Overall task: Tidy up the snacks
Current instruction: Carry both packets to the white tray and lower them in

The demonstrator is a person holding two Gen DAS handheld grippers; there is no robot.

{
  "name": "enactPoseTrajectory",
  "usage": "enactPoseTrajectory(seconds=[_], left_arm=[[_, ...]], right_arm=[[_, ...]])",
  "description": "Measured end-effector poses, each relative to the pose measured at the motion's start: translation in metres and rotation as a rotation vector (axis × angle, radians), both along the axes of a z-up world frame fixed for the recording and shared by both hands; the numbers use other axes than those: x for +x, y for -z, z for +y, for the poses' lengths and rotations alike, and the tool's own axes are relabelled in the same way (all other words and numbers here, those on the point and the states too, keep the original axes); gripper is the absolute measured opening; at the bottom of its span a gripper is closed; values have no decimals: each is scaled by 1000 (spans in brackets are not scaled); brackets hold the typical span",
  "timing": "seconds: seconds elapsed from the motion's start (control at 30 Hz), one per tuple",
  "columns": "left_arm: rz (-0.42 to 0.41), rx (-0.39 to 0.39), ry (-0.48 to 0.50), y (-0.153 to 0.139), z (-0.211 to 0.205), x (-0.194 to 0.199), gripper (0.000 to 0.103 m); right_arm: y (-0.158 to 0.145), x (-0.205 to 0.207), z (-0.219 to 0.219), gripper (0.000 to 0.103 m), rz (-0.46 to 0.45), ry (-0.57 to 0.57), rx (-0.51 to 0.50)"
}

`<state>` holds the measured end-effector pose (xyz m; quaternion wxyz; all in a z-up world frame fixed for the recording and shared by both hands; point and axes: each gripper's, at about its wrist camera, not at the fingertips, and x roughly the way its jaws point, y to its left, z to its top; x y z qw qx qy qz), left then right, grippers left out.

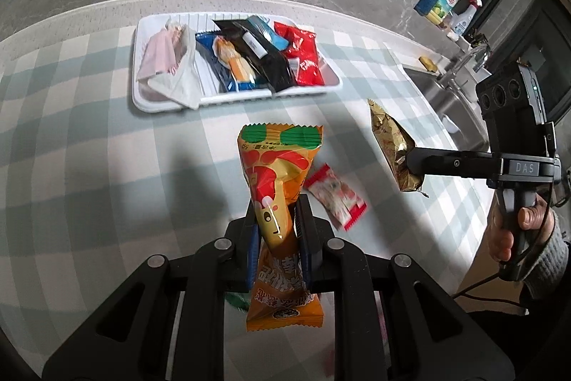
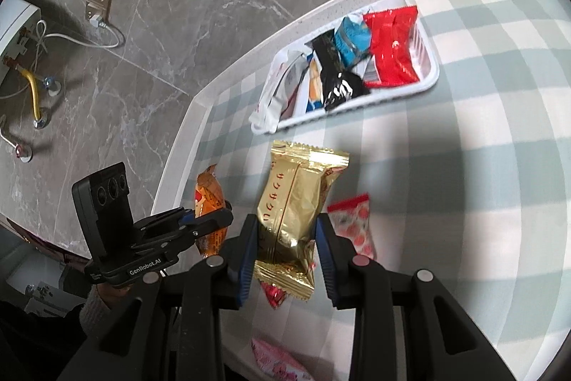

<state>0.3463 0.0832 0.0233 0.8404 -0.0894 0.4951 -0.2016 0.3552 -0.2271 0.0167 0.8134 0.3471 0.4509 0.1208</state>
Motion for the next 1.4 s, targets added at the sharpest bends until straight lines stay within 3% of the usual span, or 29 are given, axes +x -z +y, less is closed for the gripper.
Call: enactPoseTrajectory(seconds=[0.7,1.4], left_arm=[[-12,20,-40,2,16,103,16],[-19,9,-96,4,30,174,16]], right_arm=[[6,79,-48,35,-11,20,-15],[12,143,-75,35,-26,34,-58]])
